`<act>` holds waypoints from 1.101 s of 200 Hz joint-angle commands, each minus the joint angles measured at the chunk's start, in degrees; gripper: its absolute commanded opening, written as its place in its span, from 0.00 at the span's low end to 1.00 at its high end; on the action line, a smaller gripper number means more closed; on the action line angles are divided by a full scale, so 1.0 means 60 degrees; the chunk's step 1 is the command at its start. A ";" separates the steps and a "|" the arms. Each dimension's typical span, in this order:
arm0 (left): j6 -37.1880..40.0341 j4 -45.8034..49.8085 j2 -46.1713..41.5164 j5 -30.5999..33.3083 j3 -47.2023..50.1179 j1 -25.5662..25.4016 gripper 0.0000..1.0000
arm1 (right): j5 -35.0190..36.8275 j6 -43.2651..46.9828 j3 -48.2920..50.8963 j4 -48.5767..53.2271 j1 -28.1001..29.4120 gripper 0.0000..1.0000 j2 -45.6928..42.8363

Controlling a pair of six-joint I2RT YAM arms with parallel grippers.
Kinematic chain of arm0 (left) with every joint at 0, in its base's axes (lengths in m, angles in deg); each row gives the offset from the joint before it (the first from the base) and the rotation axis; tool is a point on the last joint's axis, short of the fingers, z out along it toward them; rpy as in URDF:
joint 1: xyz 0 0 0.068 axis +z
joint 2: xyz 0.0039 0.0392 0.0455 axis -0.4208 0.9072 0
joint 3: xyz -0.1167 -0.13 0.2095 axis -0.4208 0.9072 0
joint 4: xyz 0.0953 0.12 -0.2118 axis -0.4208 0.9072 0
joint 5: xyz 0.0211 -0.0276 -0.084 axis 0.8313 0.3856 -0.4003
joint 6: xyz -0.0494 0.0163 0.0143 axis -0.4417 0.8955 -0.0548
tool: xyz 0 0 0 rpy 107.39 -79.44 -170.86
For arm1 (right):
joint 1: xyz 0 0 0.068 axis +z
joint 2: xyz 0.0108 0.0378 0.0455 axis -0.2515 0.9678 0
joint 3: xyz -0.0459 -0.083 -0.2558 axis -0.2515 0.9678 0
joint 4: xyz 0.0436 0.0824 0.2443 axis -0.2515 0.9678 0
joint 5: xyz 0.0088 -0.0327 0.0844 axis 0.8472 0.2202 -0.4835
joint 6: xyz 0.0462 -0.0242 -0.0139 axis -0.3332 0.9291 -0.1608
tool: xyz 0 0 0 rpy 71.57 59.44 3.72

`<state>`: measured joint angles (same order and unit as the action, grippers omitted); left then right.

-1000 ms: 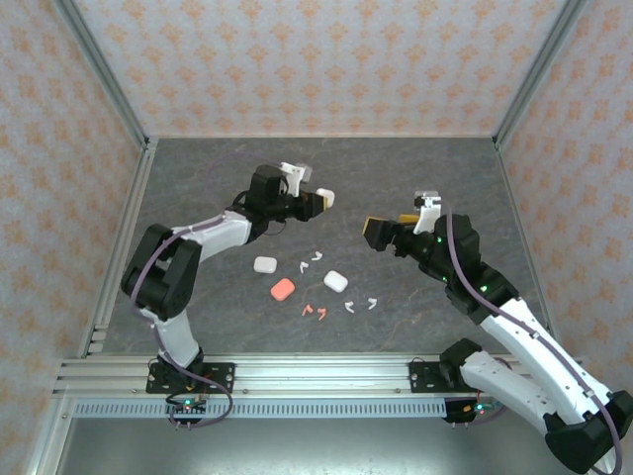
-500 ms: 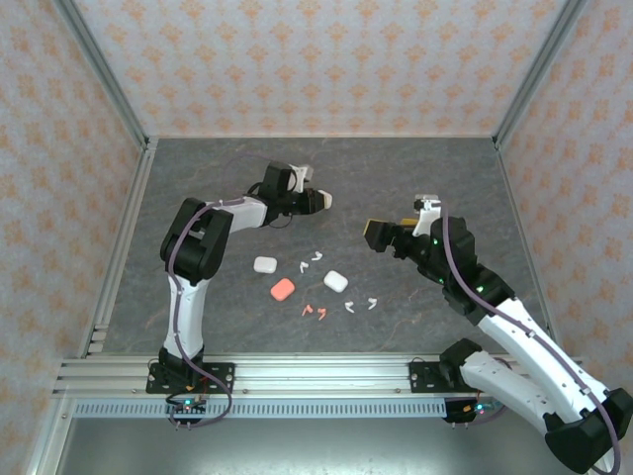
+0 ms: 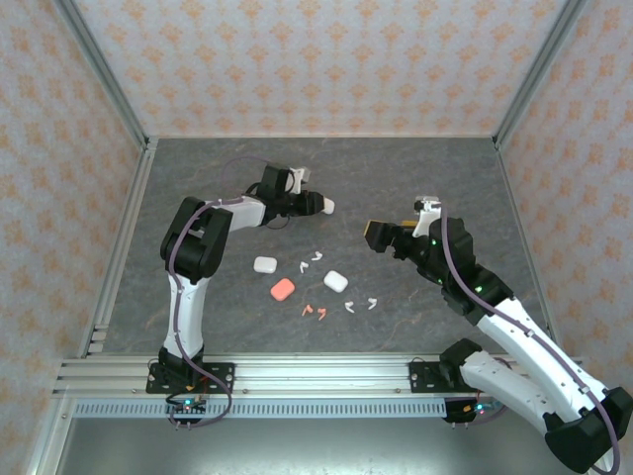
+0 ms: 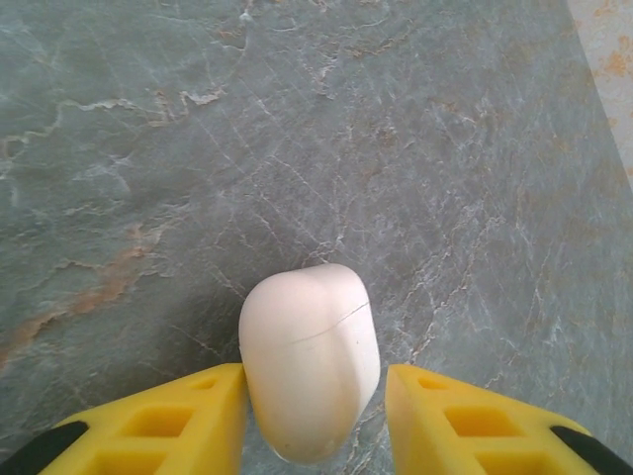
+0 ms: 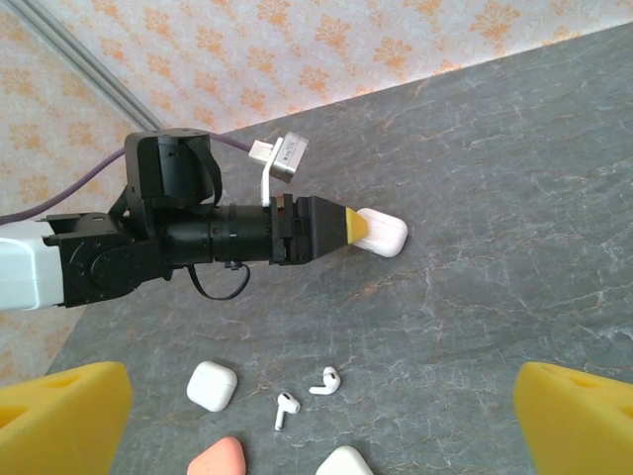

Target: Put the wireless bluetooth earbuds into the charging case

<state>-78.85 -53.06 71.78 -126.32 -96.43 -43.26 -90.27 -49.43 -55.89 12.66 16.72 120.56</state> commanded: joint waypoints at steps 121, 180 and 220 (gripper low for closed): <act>0.1092 -0.0192 -0.6885 0.2631 0.4358 0.0308 0.55 | -0.0215 0.0650 -0.1875 0.2777 0.0654 0.93 0.2566; 0.1091 0.0358 -1.1112 0.4525 0.7119 0.0308 0.71 | 0.0109 0.1166 -0.2755 0.3654 0.1983 0.89 0.5252; 0.1108 0.1295 -1.3318 0.5525 0.8319 0.0310 0.84 | 0.0342 0.1812 -0.3531 0.4245 0.2690 0.87 0.7122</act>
<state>-72.66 -49.72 -2.49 -99.50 -49.31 -41.64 -90.66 -42.24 -73.62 33.45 30.69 158.64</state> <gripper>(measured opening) 0.816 0.872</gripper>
